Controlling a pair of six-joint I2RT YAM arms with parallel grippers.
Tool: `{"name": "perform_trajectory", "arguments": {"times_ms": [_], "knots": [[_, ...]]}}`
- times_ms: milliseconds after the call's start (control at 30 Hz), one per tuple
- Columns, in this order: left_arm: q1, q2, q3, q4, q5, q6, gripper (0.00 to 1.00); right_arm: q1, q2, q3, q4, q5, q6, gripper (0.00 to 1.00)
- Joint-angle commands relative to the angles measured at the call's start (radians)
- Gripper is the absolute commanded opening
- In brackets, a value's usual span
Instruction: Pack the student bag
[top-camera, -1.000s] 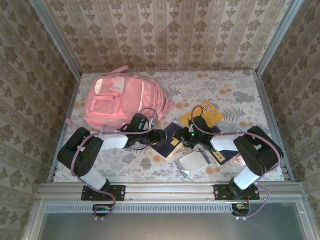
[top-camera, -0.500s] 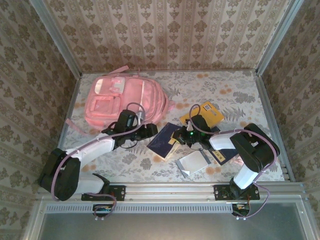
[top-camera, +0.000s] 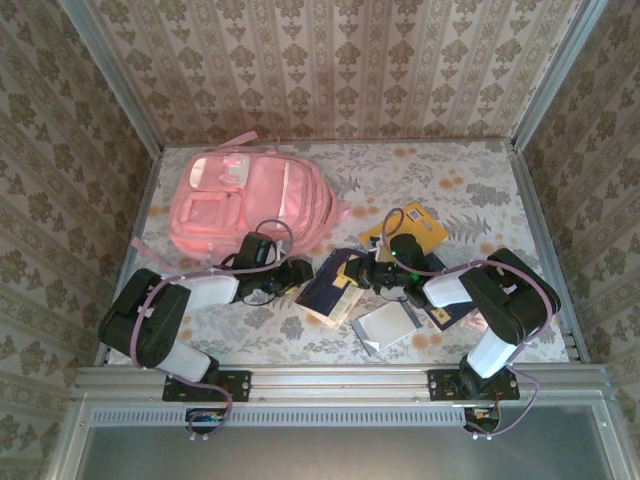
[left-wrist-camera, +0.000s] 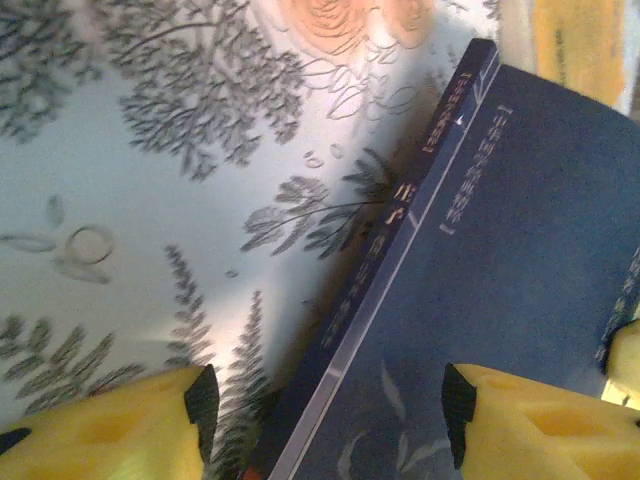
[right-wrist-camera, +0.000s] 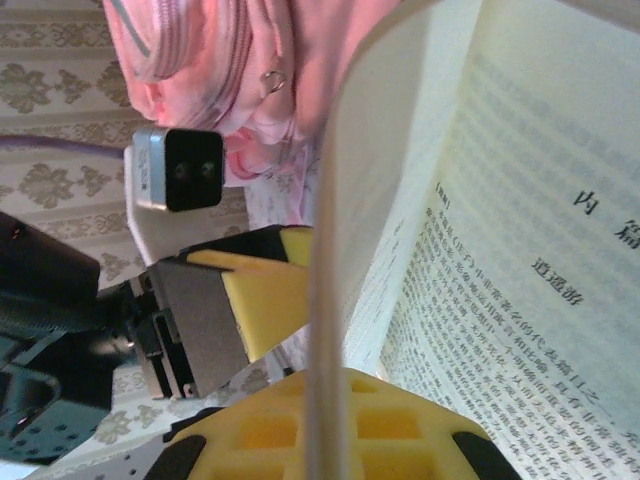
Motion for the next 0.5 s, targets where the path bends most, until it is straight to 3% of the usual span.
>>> {"name": "perform_trajectory", "arguments": {"times_ms": [0,200,467], "knots": [[-0.003,0.042,-0.011,0.131,0.073,-0.063,0.63,-0.004,0.018,-0.021,0.161,-0.047,0.036,0.0],[-0.007,0.078,-0.025,0.242,0.15,-0.137,0.64,-0.004,0.024,-0.032,0.232,-0.05,0.061,0.0],[-0.013,0.157,-0.061,0.514,0.22,-0.319,0.65,-0.008,0.023,-0.045,0.275,-0.045,0.073,0.0]]}}
